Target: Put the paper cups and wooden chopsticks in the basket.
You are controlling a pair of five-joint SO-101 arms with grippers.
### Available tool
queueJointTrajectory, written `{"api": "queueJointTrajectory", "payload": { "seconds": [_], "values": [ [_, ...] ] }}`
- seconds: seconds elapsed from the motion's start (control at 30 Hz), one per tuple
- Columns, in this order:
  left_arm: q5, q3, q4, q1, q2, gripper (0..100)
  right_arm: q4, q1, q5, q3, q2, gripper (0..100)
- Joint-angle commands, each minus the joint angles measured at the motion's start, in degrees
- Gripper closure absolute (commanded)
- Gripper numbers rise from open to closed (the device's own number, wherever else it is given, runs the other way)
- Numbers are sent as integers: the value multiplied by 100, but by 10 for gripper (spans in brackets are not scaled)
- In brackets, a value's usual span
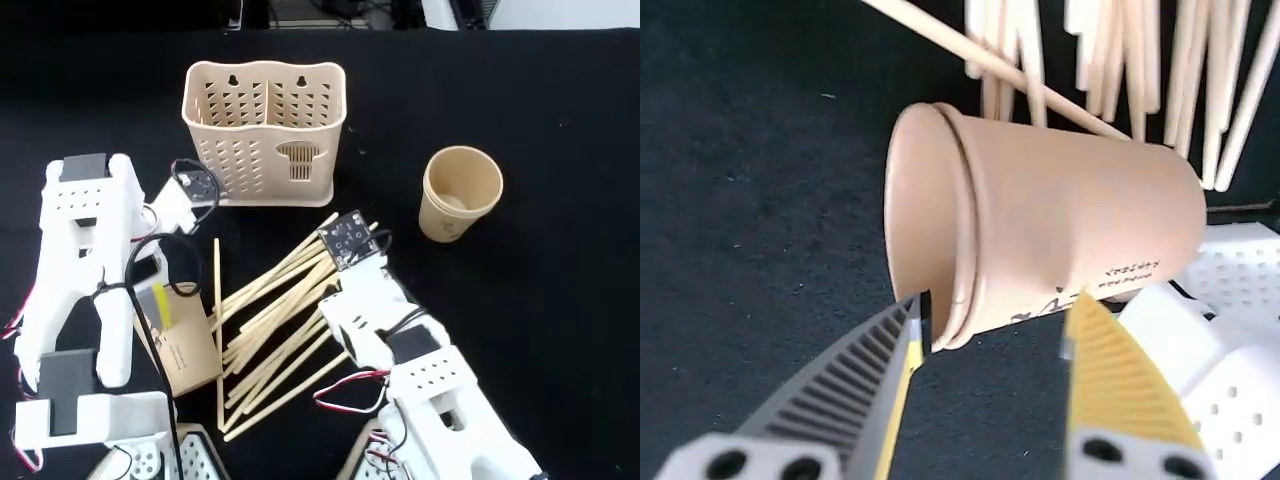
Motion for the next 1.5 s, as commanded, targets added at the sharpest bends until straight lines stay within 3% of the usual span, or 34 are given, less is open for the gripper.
{"api": "queueJointTrajectory", "payload": {
  "seconds": [0.0,0.07,0.7,0.97,1.17,1.47],
  "values": [
    [-132,-13,35,-84,-70,880,-132,-53,9,-22,-66,943],
    [-114,-75,70,-92,-79,928,-149,-53,9,-22,-66,943],
    [255,-13,114,-259,-1187,928,-149,-53,9,4,-66,943],
    [633,-954,114,-787,-1125,922,-149,-53,9,4,-66,943],
    [492,-409,105,-796,-1099,734,-158,-53,9,4,-66,943],
    [308,-295,105,-760,-484,758,-158,-53,9,4,-66,943]
  ]
}}
